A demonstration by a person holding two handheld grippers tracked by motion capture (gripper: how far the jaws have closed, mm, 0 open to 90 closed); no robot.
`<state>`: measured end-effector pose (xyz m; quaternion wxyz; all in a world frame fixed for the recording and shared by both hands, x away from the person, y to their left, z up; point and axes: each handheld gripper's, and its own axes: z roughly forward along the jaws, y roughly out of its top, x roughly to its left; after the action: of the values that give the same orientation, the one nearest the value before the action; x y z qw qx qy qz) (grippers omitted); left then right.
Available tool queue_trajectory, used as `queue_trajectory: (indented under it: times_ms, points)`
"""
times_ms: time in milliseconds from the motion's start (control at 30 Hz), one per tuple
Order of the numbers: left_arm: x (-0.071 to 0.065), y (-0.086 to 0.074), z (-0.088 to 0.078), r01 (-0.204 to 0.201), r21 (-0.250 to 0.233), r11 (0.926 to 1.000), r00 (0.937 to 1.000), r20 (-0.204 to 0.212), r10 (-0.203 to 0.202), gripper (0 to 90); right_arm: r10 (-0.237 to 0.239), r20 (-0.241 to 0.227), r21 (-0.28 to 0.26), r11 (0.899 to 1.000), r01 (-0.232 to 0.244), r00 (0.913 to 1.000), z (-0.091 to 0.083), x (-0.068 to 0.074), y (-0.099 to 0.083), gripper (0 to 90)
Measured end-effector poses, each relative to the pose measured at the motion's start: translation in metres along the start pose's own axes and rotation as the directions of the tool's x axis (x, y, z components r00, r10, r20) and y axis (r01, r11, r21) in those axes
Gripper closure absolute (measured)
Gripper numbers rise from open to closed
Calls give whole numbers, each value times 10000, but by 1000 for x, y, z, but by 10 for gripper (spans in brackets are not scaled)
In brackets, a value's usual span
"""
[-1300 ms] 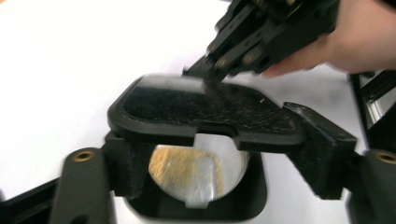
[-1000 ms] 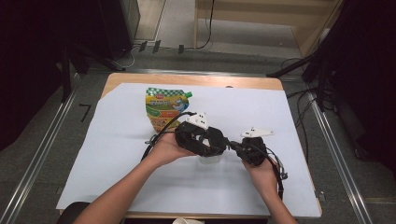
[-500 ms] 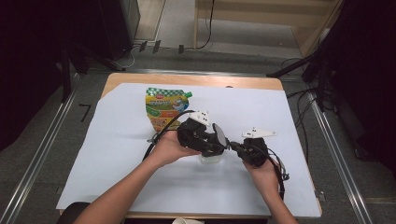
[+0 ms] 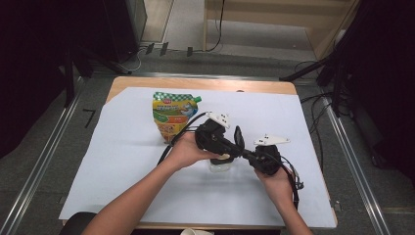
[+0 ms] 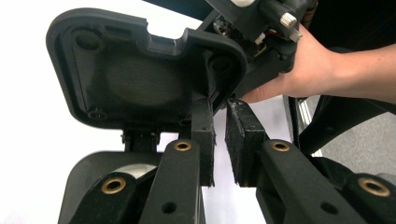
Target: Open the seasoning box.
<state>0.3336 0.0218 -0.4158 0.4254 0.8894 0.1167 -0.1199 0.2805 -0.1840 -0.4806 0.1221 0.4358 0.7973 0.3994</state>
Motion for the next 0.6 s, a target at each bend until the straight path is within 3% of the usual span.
queue_trajectory:
  times_ms: [167, 400, 600]
  points:
    - [7, 1, 4, 122, -107, 9999, 9993, 356, -118, 830, -90, 12, 46, 9999, 90, 10000, 0, 1, -1, 900]
    - [5, -1, -4, 337, -173, 9993, 9993, 183, -333, 785, -286, -60, -106, 9995, 286, 9996, -4, 1, -3, 900]
    - [7, -5, -18, 732, -254, 9970, 9973, 100, -730, 624, -19, -516, -328, 9995, 2, 9987, -19, -1, -10, 833]
